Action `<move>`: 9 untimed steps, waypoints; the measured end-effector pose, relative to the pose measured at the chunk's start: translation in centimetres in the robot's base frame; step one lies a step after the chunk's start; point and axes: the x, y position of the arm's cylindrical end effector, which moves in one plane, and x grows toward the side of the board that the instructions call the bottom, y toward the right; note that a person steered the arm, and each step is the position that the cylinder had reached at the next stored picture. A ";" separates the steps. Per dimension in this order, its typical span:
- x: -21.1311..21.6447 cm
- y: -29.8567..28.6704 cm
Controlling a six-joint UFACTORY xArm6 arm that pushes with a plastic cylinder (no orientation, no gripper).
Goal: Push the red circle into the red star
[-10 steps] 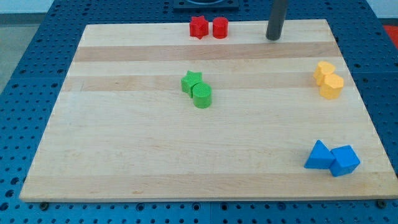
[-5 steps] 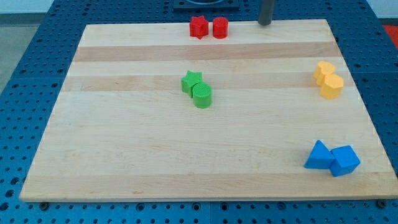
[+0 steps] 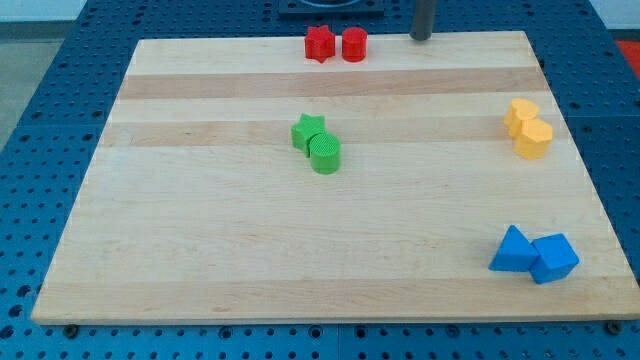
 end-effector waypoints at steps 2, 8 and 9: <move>1.4 0.7; 3.5 -6.9; 2.8 -9.8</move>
